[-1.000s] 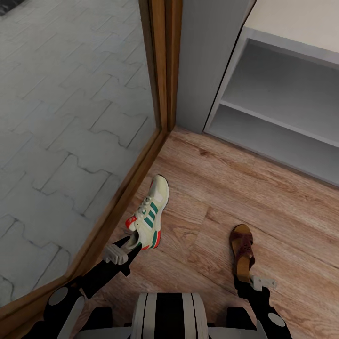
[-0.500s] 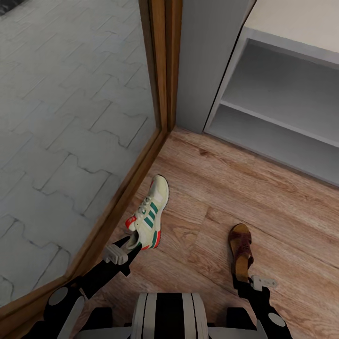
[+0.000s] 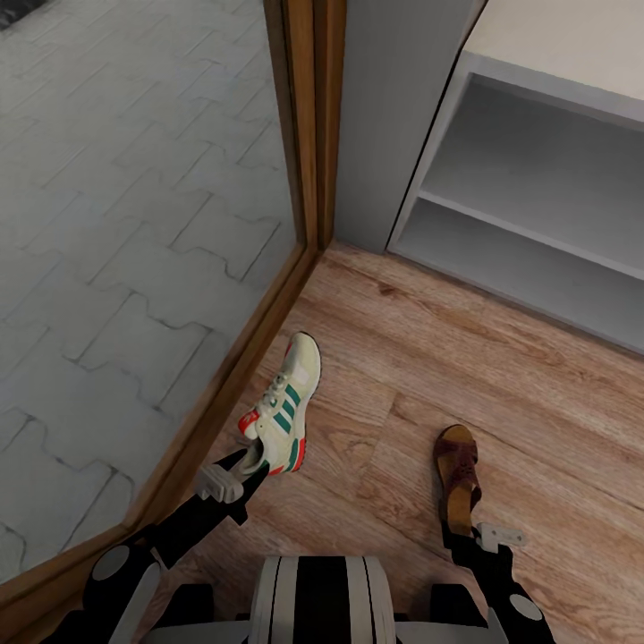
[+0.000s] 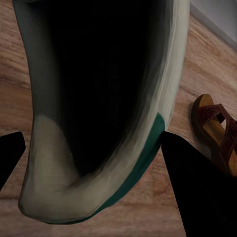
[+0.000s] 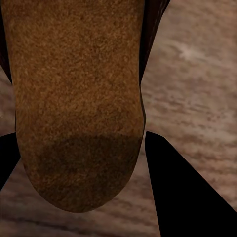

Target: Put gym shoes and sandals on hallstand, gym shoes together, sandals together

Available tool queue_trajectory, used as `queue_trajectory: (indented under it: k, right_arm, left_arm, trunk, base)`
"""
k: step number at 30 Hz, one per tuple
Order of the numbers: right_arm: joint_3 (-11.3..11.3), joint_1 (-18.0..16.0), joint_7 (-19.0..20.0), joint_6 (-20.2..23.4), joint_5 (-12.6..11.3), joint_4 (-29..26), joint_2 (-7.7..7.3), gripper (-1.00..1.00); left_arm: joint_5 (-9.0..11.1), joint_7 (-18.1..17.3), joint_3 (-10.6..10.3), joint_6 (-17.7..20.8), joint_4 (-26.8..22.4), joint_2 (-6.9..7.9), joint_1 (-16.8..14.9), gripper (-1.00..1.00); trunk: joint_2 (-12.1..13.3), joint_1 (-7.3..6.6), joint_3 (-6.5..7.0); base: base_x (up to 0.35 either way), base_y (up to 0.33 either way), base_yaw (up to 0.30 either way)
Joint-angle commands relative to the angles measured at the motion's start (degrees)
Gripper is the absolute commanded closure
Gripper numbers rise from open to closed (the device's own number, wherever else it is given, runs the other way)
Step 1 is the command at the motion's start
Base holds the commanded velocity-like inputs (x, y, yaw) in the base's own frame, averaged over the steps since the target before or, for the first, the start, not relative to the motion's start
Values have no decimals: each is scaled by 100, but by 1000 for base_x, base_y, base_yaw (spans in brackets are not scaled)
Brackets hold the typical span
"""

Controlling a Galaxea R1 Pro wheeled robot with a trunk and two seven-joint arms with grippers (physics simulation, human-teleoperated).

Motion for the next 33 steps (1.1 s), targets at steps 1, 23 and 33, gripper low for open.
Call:
queue_trajectory:
  k: [1, 23, 33]
  right_arm:
    - [7, -1, -7, -12, -47, 2, -1, 100]
    - [27, 43, 13, -3, 15, -358, -1, 100]
    - [30, 54, 17, 47, 10, -356, -1, 100]
  left_arm:
    - [62, -13, -4, 59, -3, 3, -2, 100]
    - [53, 6, 18, 62, 14, -5, 5, 100]
    - [51, 36, 24, 66, 25, -5, 8, 100]
  trunk:
    - [-1, -1, -2]
    - [0, -3, 20]
    - [14, -29, 241]
  base:
    - [0, 0, 0]
    - [-3, 0, 0]
    - [0, 0, 0]
